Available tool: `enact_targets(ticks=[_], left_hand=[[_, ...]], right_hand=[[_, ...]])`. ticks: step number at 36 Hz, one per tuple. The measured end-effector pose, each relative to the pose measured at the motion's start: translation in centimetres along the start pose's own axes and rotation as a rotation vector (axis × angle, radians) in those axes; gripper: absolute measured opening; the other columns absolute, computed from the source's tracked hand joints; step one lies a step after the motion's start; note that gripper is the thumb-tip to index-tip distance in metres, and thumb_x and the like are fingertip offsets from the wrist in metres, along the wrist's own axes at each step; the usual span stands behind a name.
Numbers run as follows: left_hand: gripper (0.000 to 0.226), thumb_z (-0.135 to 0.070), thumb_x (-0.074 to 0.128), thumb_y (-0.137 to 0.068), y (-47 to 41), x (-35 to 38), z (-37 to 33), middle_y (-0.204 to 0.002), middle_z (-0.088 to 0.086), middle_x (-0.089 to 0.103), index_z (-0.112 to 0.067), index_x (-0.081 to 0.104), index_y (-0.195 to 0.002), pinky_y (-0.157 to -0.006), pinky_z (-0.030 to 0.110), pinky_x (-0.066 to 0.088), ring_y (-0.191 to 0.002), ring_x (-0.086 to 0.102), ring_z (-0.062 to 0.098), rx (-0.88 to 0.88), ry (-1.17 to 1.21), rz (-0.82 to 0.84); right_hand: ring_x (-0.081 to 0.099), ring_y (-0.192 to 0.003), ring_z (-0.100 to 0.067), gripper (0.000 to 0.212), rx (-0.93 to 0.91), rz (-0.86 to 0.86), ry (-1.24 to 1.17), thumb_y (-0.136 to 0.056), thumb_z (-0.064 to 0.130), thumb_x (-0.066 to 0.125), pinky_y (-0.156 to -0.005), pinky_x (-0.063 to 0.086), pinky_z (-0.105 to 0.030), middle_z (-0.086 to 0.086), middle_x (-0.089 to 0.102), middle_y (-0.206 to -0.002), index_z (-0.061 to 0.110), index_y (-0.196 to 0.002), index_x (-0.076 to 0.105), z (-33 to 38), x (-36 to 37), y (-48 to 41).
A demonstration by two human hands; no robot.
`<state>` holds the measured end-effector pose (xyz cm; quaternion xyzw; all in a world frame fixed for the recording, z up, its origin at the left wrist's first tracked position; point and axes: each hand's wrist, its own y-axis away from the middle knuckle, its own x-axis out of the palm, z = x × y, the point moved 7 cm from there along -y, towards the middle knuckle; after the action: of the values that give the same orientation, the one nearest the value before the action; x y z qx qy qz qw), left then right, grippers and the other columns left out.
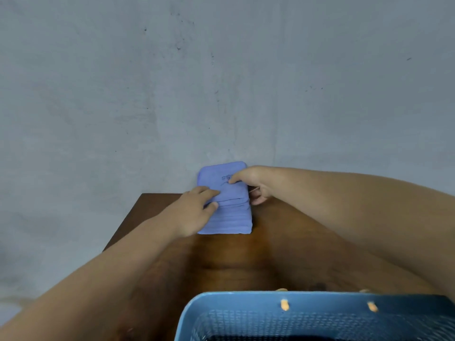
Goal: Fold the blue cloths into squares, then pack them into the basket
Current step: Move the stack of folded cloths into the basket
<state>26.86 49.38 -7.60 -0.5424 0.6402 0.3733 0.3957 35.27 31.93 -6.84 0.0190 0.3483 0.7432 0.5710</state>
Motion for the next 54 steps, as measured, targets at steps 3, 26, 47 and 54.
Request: enact_targets(ticks=[3, 26, 47, 54], left_hand=[[0.052, -0.048, 0.039, -0.112, 0.1, 0.2, -0.1, -0.173, -0.005, 0.023, -0.034, 0.037, -0.162, -0.129, 0.039, 0.023, -0.158, 0.025, 0.018, -0.008, 0.011, 0.011], [0.061, -0.056, 0.064, -0.1, 12.5, -9.9, -9.8, -0.152, 0.008, 0.059, -0.022, 0.058, -0.15, -0.124, 0.055, 0.034, -0.142, 0.054, 0.033, 0.094, 1.462, 0.017], [0.034, -0.053, 0.075, -0.091, 28.0, -8.3, -13.8, -0.091, -0.009, 0.076, -0.034, 0.064, -0.116, -0.059, 0.027, 0.055, -0.077, 0.073, 0.002, -0.128, 0.261, -0.017], [0.044, -0.048, 0.071, -0.094, 28.7, -6.6, -17.3, -0.12, -0.027, 0.061, -0.05, 0.052, -0.134, -0.098, 0.024, 0.049, -0.112, 0.059, -0.008, 0.26, -0.061, 0.079]], right_hand=[[0.062, -0.11, -0.023, 0.048, -0.049, -0.012, -0.051, -0.092, 0.026, 0.079, -0.098, 0.056, -0.04, -0.003, 0.062, -0.124, 0.01, -0.131, 0.057, 0.5, 0.4, -0.9], [0.072, -0.119, -0.025, 0.04, -0.747, 0.174, -0.183, -0.096, 0.009, 0.065, -0.109, 0.053, -0.055, 0.001, 0.076, -0.127, 0.022, -0.133, 0.066, 5.5, -5.7, 27.2], [0.071, -0.119, -0.036, 0.036, -0.148, 0.481, -0.1, -0.108, 0.038, 0.054, -0.085, 0.064, -0.048, -0.007, 0.077, -0.124, 0.018, -0.134, 0.069, -16.3, 1.6, 33.7], [0.073, -0.112, -0.039, 0.039, -0.103, 0.455, 0.033, -0.105, 0.039, 0.062, -0.083, 0.064, -0.051, -0.014, 0.074, -0.128, 0.013, -0.135, 0.064, -17.4, 2.5, 32.5]])
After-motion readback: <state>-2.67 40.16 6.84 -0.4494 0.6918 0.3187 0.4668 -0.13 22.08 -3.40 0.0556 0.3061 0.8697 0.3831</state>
